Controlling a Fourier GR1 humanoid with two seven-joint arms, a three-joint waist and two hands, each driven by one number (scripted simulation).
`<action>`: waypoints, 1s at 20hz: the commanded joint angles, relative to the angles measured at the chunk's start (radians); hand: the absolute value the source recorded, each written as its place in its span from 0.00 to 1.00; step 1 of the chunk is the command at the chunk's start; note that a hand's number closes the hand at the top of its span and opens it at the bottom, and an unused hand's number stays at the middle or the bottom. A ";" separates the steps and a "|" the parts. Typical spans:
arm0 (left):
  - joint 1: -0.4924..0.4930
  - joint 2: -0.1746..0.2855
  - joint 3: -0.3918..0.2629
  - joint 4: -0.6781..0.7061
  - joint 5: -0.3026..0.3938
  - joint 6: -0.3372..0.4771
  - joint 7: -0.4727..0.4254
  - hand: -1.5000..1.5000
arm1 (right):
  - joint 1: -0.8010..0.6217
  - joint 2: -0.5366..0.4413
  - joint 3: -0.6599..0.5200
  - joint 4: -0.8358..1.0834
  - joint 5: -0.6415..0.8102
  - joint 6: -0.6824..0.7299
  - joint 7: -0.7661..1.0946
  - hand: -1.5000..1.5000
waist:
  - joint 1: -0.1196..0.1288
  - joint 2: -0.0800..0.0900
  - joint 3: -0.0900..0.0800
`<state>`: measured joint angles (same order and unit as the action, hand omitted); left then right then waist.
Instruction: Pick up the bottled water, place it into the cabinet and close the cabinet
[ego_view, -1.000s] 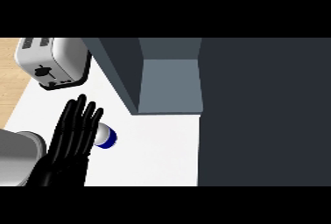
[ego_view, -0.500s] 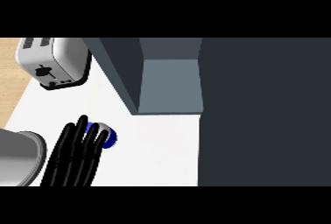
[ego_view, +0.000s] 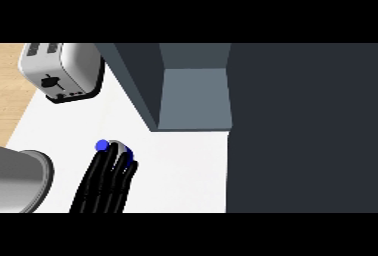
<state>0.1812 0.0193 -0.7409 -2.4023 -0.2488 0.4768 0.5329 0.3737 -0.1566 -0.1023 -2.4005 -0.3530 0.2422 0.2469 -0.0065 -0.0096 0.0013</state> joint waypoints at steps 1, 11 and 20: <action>0.035 0.037 -0.011 -0.107 -0.101 0.021 0.017 0.00 | 0.101 0.029 0.001 -0.178 -0.140 0.008 0.041 0.00 | -0.003 -0.001 0.000; 0.084 0.094 0.085 -0.102 -0.090 0.102 -0.055 0.00 | 0.159 0.027 -0.042 -0.176 -0.174 0.059 0.005 0.00 | -0.005 0.000 -0.001; 0.167 0.162 0.240 0.031 0.097 0.081 -0.205 0.00 | 0.197 -0.002 -0.119 -0.173 -0.255 0.090 -0.006 0.00 | -0.006 0.005 -0.004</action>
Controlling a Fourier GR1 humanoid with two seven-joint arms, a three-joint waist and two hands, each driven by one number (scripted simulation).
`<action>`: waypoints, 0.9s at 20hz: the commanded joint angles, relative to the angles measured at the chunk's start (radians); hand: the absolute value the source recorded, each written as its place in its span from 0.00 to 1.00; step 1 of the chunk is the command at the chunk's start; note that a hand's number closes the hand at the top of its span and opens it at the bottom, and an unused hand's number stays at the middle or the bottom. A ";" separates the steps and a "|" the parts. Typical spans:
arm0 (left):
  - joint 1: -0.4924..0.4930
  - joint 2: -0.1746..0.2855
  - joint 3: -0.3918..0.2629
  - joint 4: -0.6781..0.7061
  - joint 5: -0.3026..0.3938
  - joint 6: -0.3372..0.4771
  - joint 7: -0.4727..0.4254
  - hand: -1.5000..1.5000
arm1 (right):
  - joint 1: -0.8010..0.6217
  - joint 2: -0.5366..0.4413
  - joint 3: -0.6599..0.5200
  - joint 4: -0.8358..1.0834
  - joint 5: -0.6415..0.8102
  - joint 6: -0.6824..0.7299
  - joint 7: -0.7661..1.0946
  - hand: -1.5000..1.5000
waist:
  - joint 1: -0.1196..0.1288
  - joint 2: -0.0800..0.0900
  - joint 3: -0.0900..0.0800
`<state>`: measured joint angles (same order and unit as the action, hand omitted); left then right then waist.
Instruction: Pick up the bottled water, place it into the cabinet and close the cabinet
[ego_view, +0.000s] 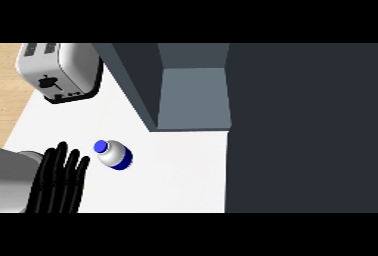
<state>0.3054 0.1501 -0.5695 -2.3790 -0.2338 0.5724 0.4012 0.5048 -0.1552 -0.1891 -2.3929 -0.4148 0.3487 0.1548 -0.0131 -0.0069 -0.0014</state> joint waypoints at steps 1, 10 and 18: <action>0.052 0.027 0.068 0.010 0.083 -0.012 -0.050 0.00 | 0.046 0.000 -0.032 -0.189 -0.196 -0.027 0.083 0.00 | 0.002 0.002 -0.001; 0.101 0.091 0.256 0.211 0.283 -0.151 -0.291 0.00 | 0.109 0.005 -0.025 -0.181 -0.188 0.018 0.028 0.00 | 0.004 0.003 -0.002; -0.068 0.057 0.387 0.530 0.385 -0.245 -0.430 0.00 | 0.167 -0.013 -0.069 -0.142 -0.245 0.079 -0.032 0.00 | -0.015 0.005 -0.001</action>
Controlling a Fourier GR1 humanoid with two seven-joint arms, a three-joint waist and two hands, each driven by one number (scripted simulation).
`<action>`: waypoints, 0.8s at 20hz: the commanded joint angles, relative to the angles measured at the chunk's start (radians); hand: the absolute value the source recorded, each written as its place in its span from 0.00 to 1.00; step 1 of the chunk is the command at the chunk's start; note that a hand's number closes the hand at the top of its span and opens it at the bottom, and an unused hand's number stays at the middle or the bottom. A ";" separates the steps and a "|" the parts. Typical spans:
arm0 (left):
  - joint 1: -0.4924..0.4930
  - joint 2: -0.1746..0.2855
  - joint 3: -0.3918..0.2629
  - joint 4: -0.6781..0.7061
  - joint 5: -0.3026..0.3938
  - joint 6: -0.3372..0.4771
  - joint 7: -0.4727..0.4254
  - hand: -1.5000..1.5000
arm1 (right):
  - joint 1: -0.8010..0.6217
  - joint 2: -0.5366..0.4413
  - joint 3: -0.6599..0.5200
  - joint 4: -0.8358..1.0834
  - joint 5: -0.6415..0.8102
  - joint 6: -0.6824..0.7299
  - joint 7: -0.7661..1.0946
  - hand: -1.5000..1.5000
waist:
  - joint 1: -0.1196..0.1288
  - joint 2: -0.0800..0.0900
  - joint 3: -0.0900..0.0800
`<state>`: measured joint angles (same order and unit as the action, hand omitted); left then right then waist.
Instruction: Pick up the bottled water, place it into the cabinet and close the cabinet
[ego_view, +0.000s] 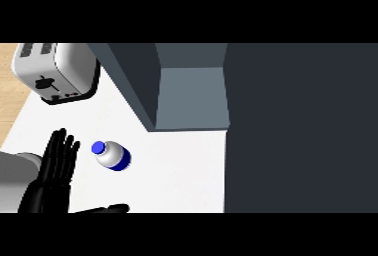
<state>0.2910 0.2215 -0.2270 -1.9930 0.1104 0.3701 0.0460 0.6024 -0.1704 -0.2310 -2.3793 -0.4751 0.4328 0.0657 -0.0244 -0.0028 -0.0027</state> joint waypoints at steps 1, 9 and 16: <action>-0.056 -0.019 0.070 0.199 0.061 -0.062 -0.126 0.00 | 0.063 -0.005 -0.029 -0.153 -0.185 -0.007 0.059 0.00 | -0.002 0.002 0.000; -0.168 0.004 0.172 0.404 0.083 -0.090 -0.143 0.00 | 0.101 -0.026 -0.046 -0.228 -0.226 -0.019 0.071 0.00 | -0.013 0.002 0.000; -0.223 -0.005 0.224 0.649 0.125 -0.188 -0.276 0.00 | 0.102 -0.019 -0.032 -0.191 -0.223 -0.009 0.030 0.00 | -0.004 0.002 0.000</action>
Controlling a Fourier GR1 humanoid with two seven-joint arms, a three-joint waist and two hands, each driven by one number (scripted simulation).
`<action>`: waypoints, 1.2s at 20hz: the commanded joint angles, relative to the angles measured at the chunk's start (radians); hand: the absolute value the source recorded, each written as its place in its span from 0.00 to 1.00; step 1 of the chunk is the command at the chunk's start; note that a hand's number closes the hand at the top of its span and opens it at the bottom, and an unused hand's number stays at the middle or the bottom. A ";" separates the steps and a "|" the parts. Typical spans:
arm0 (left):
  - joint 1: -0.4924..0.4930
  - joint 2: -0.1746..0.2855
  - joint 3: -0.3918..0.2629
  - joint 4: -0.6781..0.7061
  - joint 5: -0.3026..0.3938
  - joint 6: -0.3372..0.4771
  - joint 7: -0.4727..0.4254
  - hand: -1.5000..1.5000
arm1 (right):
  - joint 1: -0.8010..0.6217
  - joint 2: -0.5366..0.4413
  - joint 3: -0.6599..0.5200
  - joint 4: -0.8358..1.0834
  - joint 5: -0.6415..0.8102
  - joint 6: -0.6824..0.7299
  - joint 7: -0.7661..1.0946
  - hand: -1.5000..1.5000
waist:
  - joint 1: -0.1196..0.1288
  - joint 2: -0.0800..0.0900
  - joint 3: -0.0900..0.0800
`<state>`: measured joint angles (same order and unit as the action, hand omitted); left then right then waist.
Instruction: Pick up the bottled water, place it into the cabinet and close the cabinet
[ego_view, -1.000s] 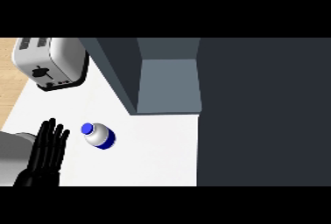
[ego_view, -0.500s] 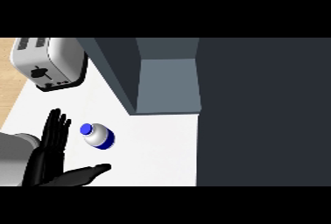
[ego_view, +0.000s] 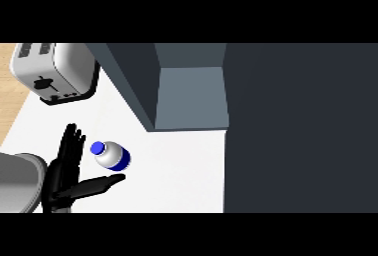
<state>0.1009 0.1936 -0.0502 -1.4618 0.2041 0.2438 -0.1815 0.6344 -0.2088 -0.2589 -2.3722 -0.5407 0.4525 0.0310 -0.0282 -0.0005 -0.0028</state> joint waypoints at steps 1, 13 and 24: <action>-0.058 -0.003 0.030 0.115 0.026 -0.041 -0.019 0.00 | 0.083 -0.003 -0.026 -0.204 -0.185 -0.014 0.072 0.00 | 0.001 -0.001 0.001; -0.152 -0.078 0.130 0.491 0.069 -0.125 -0.313 0.00 | 0.116 -0.054 -0.070 -0.205 -0.240 -0.012 0.034 0.00 | 0.006 0.001 -0.001; -0.254 -0.120 0.151 0.757 0.084 -0.316 -0.538 0.00 | 0.157 -0.049 -0.059 -0.170 -0.230 0.011 -0.009 0.00 | 0.009 0.001 0.001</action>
<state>-0.1270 0.0972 0.0990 -0.7589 0.2925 -0.0463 -0.6558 0.7452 -0.2696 -0.3084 -2.3606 -0.6316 0.5086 -0.0557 -0.0267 0.0010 -0.0034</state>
